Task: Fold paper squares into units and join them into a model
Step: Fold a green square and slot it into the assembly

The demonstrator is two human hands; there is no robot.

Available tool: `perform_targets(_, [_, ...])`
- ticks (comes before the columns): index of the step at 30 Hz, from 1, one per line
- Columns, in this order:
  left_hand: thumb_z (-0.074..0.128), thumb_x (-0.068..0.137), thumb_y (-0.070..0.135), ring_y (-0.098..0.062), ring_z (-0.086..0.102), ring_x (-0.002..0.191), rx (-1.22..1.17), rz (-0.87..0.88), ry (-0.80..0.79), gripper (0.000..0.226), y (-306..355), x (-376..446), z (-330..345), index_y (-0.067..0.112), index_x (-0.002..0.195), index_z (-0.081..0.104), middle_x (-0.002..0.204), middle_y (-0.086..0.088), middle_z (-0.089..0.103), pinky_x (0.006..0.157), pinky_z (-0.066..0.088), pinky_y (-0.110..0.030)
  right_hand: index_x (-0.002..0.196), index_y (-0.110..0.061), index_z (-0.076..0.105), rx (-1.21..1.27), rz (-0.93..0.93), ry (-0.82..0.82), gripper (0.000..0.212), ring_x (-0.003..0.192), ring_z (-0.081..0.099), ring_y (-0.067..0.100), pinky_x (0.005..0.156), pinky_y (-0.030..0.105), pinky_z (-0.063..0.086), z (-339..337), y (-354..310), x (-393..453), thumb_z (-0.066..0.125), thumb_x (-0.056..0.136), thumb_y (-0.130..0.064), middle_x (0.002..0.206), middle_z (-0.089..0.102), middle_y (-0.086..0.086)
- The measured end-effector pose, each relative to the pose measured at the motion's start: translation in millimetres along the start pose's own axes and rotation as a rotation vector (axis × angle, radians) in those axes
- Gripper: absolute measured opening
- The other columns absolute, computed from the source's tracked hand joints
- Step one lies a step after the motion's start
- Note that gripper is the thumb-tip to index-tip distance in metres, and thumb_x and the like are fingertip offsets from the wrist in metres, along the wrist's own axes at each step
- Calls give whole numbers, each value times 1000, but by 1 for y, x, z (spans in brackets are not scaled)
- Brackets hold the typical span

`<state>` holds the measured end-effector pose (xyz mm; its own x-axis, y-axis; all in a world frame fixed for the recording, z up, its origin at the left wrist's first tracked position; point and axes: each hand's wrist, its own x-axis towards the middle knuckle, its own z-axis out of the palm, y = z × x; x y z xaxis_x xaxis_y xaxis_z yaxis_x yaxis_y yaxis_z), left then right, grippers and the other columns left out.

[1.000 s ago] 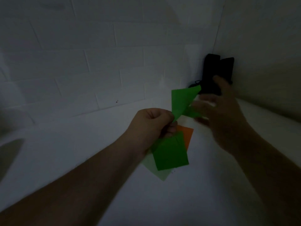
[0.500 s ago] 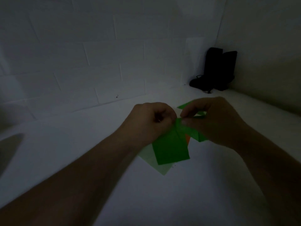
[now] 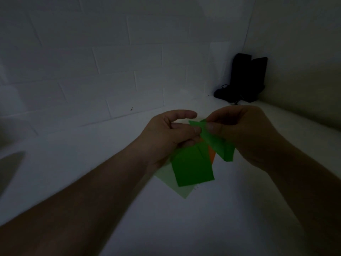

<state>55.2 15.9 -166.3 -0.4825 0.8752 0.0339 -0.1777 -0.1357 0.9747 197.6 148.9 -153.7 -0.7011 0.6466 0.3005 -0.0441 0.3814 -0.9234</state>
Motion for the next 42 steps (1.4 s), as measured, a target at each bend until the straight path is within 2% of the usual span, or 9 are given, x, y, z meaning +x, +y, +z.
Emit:
perform_targets(5, [73, 85, -6, -16, 68, 59, -70, -54, 8, 21, -1, 0, 2, 5, 102, 74, 73, -14, 71, 61, 59, -24, 83, -16, 76, -12, 2, -13, 15, 81, 75, 14, 72, 25, 59, -1, 0, -1, 78, 80, -2, 82, 78, 1])
perform_targets(9, [69, 88, -7, -14, 70, 61, -115, -81, -21, 12, 1, -2, 4, -1, 97, 73, 74, -11, 74, 59, 57, -21, 84, -17, 78, -36, 8, 4, 15, 85, 75, 19, 81, 36, 60, 1, -1, -1, 78, 81, -2, 84, 78, 3])
perform_targets(16, [69, 87, -7, -15, 71, 64, -129, -106, -5, 11, 3, -2, 5, 1, 94, 71, 76, -11, 74, 59, 57, -19, 79, -21, 78, -37, 23, 1, 21, 86, 75, 20, 82, 38, 59, 2, -2, -2, 77, 82, 0, 84, 78, 3])
perform_targets(19, [68, 89, -3, -15, 72, 66, -135, -114, -18, 11, 4, -3, 4, 0, 99, 72, 79, -13, 74, 60, 57, -20, 80, -21, 77, -56, 10, -1, 21, 81, 74, 13, 75, 29, 59, 1, -3, -2, 75, 84, 0, 81, 78, -1])
perform_targets(22, [68, 92, 3, -14, 69, 60, -136, -123, -19, 10, 4, -3, 2, -1, 100, 73, 74, -13, 73, 58, 57, -20, 80, -23, 75, -86, -6, -4, 23, 76, 73, 8, 65, 18, 57, -1, -5, -3, 74, 85, 0, 77, 77, -7])
perform_targets(29, [67, 93, 7, -13, 69, 61, -108, -154, -33, 13, 4, -1, -2, 0, 101, 74, 74, -11, 73, 61, 58, -21, 77, -28, 75, -134, -7, -4, 26, 79, 73, 9, 71, 25, 59, -2, -7, -4, 75, 85, -3, 79, 77, -8])
perform_targets(32, [70, 90, 6, -15, 69, 61, -83, -138, -18, 10, 4, 0, -2, 2, 96, 76, 76, -12, 74, 60, 58, -22, 79, -28, 75, -154, -6, -20, 23, 78, 72, 6, 68, 21, 57, -2, -7, -4, 76, 84, -5, 79, 76, -12])
perform_targets(36, [74, 87, 6, -16, 68, 60, -6, -99, 31, 6, 4, 2, -5, 4, 91, 77, 75, -13, 74, 60, 57, -23, 82, -28, 74, -146, -9, -11, 23, 79, 73, 9, 72, 29, 60, -4, -7, -5, 78, 83, -5, 82, 76, -8])
perform_targets(42, [71, 92, 9, -17, 65, 64, 95, -27, 23, 8, 0, 5, -8, 4, 91, 77, 78, -14, 73, 64, 57, -26, 84, -24, 75, -112, -6, -9, 23, 77, 74, 9, 64, 21, 59, -5, -6, -4, 78, 82, -2, 81, 76, -7])
